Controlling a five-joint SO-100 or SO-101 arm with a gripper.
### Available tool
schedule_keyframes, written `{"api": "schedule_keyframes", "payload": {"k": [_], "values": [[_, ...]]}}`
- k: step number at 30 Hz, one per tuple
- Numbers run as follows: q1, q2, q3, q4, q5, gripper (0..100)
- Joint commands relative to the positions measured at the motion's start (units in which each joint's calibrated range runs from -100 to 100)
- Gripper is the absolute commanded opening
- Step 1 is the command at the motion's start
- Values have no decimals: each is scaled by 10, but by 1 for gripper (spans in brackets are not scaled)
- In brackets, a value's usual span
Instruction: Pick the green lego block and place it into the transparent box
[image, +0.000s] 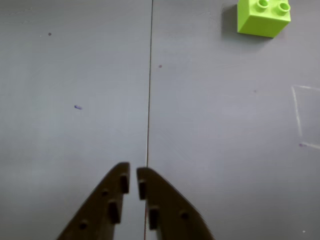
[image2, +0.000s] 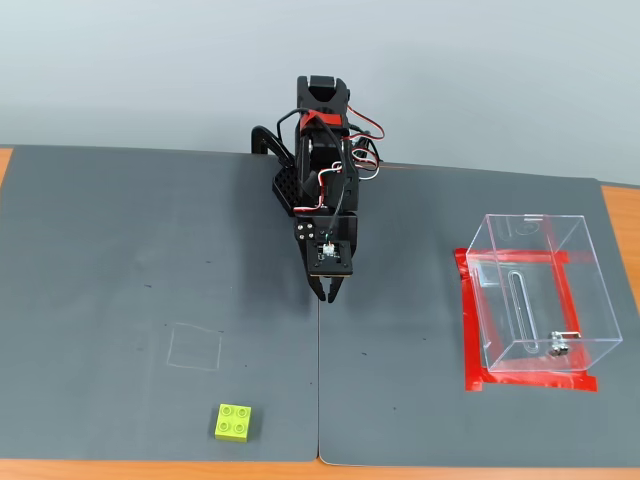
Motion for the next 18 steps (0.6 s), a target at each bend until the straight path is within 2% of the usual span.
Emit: {"api": "schedule_keyframes", "payload": {"k": [1,18], "values": [[3,-6,3,-3,2,2],[4,-6,3,-3,0,2]]}}
